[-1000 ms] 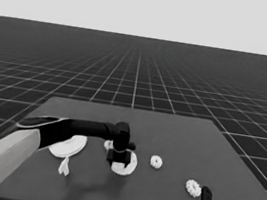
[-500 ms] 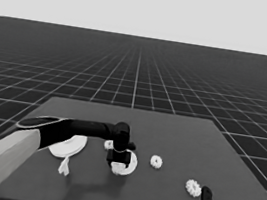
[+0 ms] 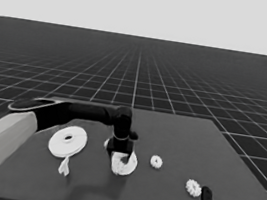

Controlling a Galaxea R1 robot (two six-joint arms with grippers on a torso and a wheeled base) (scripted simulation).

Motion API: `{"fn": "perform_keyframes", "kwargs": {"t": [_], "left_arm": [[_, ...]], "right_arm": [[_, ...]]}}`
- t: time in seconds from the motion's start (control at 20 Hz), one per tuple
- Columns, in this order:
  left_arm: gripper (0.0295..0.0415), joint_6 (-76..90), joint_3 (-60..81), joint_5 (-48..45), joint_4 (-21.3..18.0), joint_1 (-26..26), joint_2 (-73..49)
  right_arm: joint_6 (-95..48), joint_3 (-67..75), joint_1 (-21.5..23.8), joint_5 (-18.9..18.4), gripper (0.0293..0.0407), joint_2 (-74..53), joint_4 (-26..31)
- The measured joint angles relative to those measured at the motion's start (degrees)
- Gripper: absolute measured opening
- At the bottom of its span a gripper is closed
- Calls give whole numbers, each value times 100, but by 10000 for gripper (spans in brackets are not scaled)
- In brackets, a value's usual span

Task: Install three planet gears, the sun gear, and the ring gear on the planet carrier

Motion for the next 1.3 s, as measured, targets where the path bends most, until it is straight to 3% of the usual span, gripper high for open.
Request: {"fn": "perform_keyframes", "kwargs": {"t": [0.1, 0.2, 0.3, 0.6, 0.65, 0.75, 1.1, 1.2, 1.3], "left_arm": [[385, -1, 1, 0, -10, -8, 0], [385, 1780, -1484, -312, -262, -216, -309], [385, 2503, -2329, -385, -350, -255, -219], [385, 2916, -2855, -421, -397, -258, -85], [385, 3063, -3131, -657, -48, 114, 15], [385, 3290, -3580, -928, 238, 558, 183], [386, 3451, -3900, -1081, 346, 728, 308], [318, 3455, -3910, -1087, 353, 727, 305], [312, 3456, -3912, -1088, 354, 727, 305]], "right_arm": [[0, 0, 0, 0, 385, 0, 0], [0, 0, 0, 0, 385, 0, 0], [0, 0, 0, 0, 385, 0, 0], [0, 0, 0, 0, 385, 0, 0], [0, 0, 0, 0, 385, 0, 0], [0, 0, 0, 0, 385, 0, 0], [0, 0, 0, 0, 385, 0, 0], [0, 0, 0, 0, 385, 0, 0], [0, 0, 0, 0, 385, 0, 0]]}}
